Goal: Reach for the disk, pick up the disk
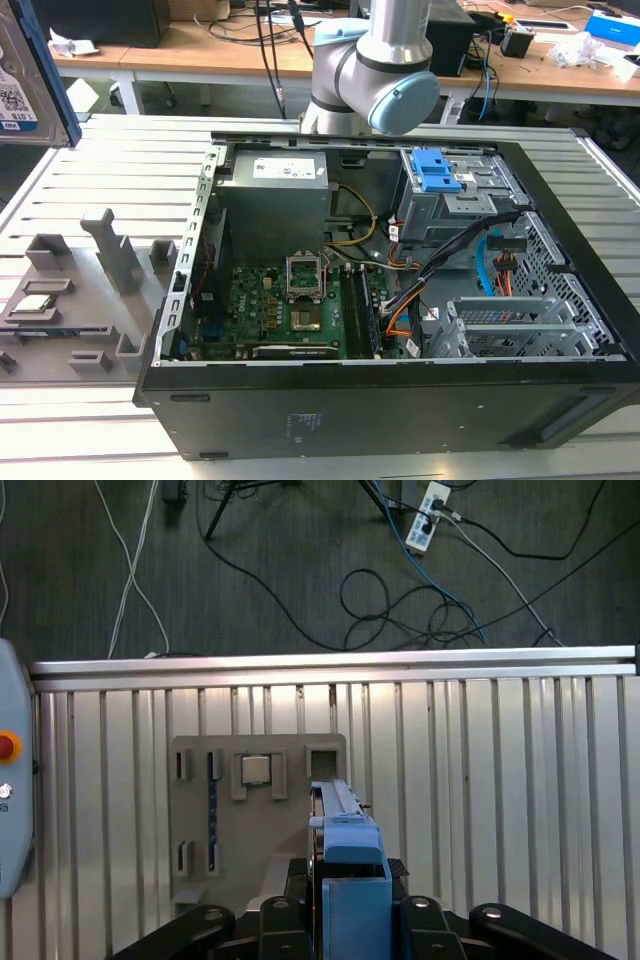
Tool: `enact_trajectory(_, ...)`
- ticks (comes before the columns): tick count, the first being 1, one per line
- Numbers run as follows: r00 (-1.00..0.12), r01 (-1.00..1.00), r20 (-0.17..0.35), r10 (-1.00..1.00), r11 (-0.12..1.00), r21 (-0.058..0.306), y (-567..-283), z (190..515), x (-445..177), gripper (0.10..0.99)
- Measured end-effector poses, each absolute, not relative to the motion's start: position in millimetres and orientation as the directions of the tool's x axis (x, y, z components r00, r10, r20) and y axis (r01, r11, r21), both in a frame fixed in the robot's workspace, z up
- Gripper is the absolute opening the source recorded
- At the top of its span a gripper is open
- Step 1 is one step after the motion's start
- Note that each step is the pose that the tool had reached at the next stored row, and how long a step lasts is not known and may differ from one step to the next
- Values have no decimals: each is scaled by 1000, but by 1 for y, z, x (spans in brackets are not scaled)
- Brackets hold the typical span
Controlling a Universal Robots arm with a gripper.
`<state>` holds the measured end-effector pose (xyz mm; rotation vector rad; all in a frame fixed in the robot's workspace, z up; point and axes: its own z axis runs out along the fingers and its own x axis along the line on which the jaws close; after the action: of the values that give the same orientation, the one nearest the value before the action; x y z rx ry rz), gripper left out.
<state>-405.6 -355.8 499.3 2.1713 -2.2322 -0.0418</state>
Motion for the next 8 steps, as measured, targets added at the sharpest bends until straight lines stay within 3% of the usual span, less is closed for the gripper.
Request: enact_trajectory(8,-28,-999,1,-1000,28,38,-356,510,-405,369)
